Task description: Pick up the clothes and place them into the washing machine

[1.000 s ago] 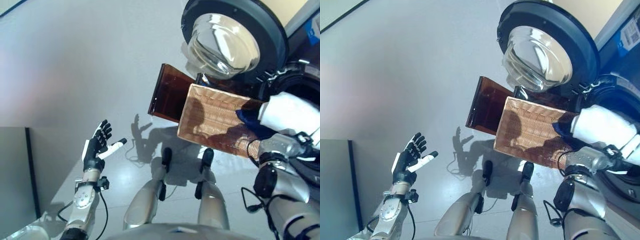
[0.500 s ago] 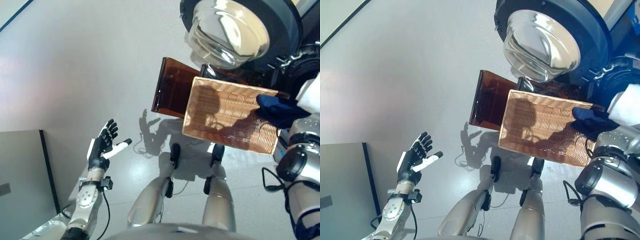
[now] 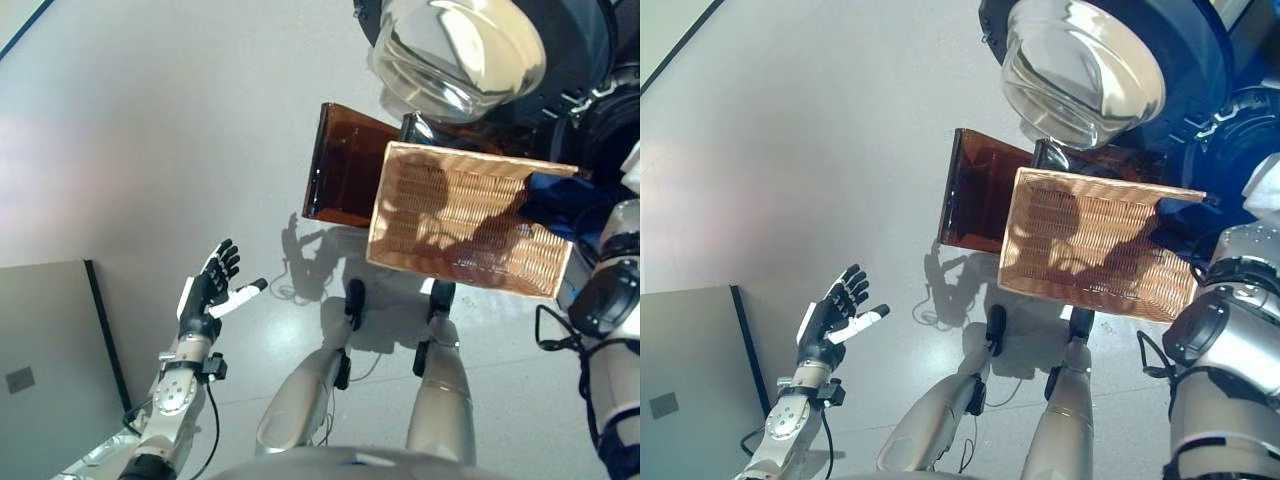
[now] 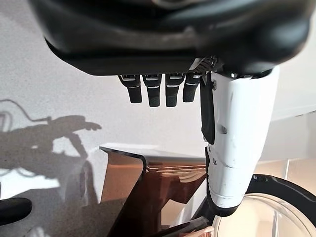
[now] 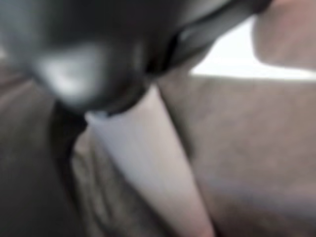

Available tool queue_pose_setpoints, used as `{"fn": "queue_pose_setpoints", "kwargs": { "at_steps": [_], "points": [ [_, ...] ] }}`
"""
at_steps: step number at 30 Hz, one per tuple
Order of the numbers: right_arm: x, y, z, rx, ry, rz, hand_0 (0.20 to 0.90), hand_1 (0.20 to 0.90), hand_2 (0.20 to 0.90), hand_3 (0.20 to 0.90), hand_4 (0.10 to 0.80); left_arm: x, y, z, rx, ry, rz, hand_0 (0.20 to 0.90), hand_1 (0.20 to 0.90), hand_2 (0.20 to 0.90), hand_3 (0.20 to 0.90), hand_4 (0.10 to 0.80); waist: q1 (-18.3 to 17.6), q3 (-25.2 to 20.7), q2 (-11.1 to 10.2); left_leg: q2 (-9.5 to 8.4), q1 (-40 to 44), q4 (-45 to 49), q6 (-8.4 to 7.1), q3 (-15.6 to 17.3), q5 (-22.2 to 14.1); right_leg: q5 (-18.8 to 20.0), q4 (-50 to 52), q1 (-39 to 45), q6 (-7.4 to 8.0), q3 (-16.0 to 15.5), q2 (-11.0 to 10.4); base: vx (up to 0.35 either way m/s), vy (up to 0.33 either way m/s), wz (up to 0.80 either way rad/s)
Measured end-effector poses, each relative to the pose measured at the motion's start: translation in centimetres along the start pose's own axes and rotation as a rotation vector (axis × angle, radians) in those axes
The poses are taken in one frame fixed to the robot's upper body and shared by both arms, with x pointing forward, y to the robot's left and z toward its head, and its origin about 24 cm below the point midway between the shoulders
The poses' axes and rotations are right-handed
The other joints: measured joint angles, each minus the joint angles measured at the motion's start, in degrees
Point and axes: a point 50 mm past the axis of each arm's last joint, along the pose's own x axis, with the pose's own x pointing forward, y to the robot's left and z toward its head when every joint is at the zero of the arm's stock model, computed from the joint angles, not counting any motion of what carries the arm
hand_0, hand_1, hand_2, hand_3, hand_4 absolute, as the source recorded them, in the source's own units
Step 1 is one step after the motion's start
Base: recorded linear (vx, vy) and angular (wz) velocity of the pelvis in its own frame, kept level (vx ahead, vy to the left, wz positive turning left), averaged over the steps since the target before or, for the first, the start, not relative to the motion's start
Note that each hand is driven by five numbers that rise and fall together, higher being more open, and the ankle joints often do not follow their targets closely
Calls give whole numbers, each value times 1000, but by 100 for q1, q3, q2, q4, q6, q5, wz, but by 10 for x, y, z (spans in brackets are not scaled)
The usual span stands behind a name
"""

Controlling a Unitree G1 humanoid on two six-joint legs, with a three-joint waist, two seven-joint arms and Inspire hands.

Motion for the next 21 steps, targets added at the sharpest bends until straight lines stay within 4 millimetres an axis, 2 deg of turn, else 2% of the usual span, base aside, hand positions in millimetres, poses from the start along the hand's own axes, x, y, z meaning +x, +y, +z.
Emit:
{"fn": "queue_pose_setpoints", "kwargs": {
  "at_steps": [8, 16, 17, 18, 21],
  "points": [
    [-9, 6, -5, 34, 32, -91, 200, 200, 200, 200, 300, 0, 4, -1, 2, 22, 5, 900, 900, 900, 900, 800, -102, 0, 0, 3, 5, 0, 0, 3, 0, -37, 41, -16, -6, 11, 3, 0, 0, 0],
    [-13, 9, -6, 92, 65, -110, 200, 200, 200, 200, 300, 0, 9, -3, -38, 55, 30, 900, 900, 900, 900, 800, -103, -1, 1, 3, 8, 1, 0, 12, 0, -36, 44, -15, -7, 18, 4, -1, 8, -4],
    [-12, 8, -7, 93, 67, -110, 266, 266, 266, 266, 347, 0, 9, -3, -38, 56, 30, 900, 900, 900, 900, 800, -107, -1, 0, 3, 9, 1, 0, 27, 0, -36, 48, -18, -7, 24, 4, -21, 2, -9],
    [-12, 8, -7, 94, 69, -110, 900, 900, 900, 900, 800, 0, 9, -3, -38, 56, 30, 900, 900, 900, 900, 800, -106, -1, 0, 3, 10, 1, 1, 49, 0, -36, 55, -22, -7, 33, 5, -18, 1, -4],
    [-13, 9, -8, 87, 68, -99, 900, 900, 900, 900, 800, 0, 9, -3, -38, 56, 28, 900, 900, 900, 900, 800, -105, -1, -1, 3, 9, 1, 1, 85, -1, -37, 84, -51, -7, 69, 9, -7, 1, -2]
  ]
}}
